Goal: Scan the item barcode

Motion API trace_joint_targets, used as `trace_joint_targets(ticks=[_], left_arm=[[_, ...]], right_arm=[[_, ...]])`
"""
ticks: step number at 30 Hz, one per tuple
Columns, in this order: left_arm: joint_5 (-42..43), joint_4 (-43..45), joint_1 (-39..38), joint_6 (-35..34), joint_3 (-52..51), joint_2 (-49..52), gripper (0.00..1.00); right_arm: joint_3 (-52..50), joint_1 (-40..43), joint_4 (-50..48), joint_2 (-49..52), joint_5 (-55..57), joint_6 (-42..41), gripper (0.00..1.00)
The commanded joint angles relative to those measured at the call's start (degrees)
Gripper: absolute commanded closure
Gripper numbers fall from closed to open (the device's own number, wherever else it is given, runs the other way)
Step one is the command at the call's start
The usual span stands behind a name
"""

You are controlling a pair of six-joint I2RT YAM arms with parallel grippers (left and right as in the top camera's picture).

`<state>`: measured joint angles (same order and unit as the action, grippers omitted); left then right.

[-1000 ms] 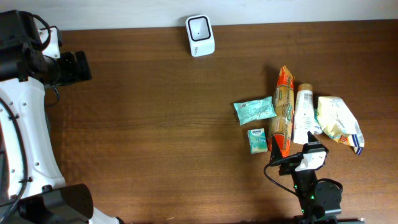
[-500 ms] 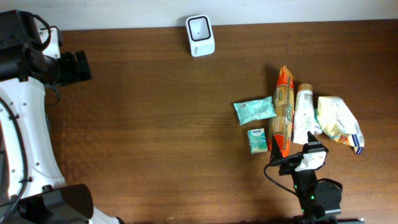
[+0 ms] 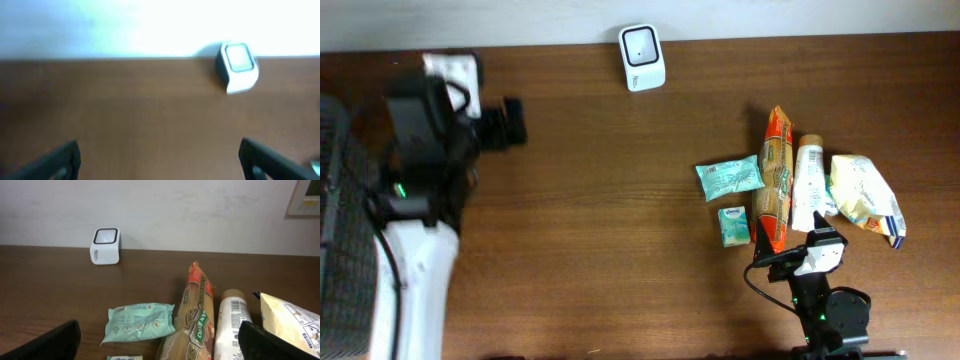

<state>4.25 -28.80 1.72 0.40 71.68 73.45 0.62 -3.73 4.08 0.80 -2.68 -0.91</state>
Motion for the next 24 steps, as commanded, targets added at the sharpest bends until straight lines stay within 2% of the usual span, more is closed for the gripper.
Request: trace_joint_targets(ticks=[1, 4, 6, 8, 13, 17, 19, 20, 24], left_arm=[[2.38, 13.42, 0.09, 1.57, -19.17, -12.76, 0.01], [2.38, 30.71, 0.09, 7.06, -41.29, -27.93, 0.01], [2.12, 37.59, 0.09, 8.35, -52.50, -37.77, 0.01], [0.55, 40.41, 0.09, 8.33, -60.94, -47.19, 0.01], [-2.56, 40.11, 0.09, 8.96, -71.23, -60.35, 0.01], [-2.60, 31.30, 0.09, 8.96, -71.21, -64.70, 0.01], [-2.60, 25.07, 0.09, 8.96, -71.21, -69.94, 0.01], [-2.56, 24.30, 0.07, 8.92, -71.21, -73.42, 0.01], [-2.56, 24.20, -0.07, 8.92, -71.21, -73.18, 0.01]], right_arm=[[-0.31, 0.37, 0.22, -0.55, -0.55, -0.22, 0.01], [-0.31, 0.37, 0.20, -0.55, -0.55, -0.22, 0.01], [-0.31, 0.37, 0.20, -0.55, -0.55, -0.22, 0.01], [-0.31, 0.37, 0.20, -0.55, -0.55, -0.22, 0.01], [-0.31, 0.37, 0.20, -0.55, -0.55, -0.22, 0.01], [-0.31, 0.37, 0.20, -0.55, -0.55, -0.22, 0.01], [-0.31, 0.37, 0.20, -0.55, -0.55, -0.22, 0.01], [-0.31, 0.37, 0.22, -0.55, -0.55, -0.22, 0.01], [-0.31, 0.37, 0.20, -0.55, -0.55, -0.22, 0.01]])
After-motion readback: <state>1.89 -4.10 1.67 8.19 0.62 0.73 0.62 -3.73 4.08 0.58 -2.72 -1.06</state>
